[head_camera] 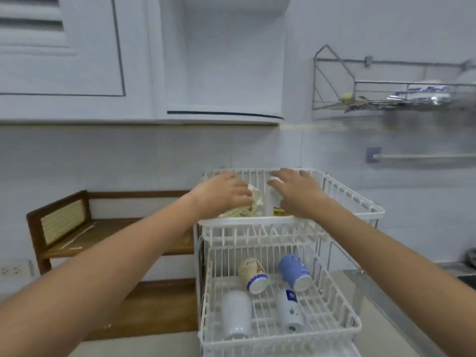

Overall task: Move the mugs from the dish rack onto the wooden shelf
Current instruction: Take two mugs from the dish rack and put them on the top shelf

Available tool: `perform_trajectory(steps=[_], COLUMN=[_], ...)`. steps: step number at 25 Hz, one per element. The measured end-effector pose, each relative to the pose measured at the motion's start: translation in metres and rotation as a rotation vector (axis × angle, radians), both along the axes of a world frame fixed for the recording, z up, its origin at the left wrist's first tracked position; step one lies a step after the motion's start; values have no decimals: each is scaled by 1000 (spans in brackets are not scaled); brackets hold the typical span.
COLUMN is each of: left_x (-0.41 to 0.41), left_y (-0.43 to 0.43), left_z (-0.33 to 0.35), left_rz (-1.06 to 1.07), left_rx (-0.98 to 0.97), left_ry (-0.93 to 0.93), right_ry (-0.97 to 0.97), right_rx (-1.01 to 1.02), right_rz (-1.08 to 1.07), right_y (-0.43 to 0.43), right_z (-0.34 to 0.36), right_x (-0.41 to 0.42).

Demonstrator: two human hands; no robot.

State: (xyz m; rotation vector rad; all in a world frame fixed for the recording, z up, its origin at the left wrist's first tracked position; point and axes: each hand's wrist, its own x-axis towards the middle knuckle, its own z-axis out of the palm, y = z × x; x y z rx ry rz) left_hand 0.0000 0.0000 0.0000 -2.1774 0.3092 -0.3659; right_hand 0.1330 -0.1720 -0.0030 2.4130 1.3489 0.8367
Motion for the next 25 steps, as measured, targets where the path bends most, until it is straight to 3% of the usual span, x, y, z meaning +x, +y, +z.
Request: perform_trajectory(steps=[3, 7, 10, 14, 17, 20, 22, 25], left_x=[34, 61, 71, 70, 57, 35, 6, -49], left_y=[4, 19, 30, 39, 38, 43, 52, 73], left_z=[-9, -9, -18, -20, -13, 2, 2, -16], left_rz=[80, 48, -4, -54, -45, -93, -127, -153], left_rx=[318, 505, 577, 508, 361, -51, -354, -783], left_ry=[131, 152, 112, 57, -132, -482, -744, -1025], right_ry=[-276, -285, -416, -486, -403, -195, 136, 648], right_rx=[-307, -470, -491, -451, -325, 6, 306, 739], right_rz=[34, 25, 34, 75, 8, -53, -2, 241], right_y=[11, 34, 51, 48, 30, 10, -1, -8], right_z=[7, 7, -12, -2, 12, 19, 25, 27], right_x=[21, 40, 47, 54, 58, 56, 40, -8])
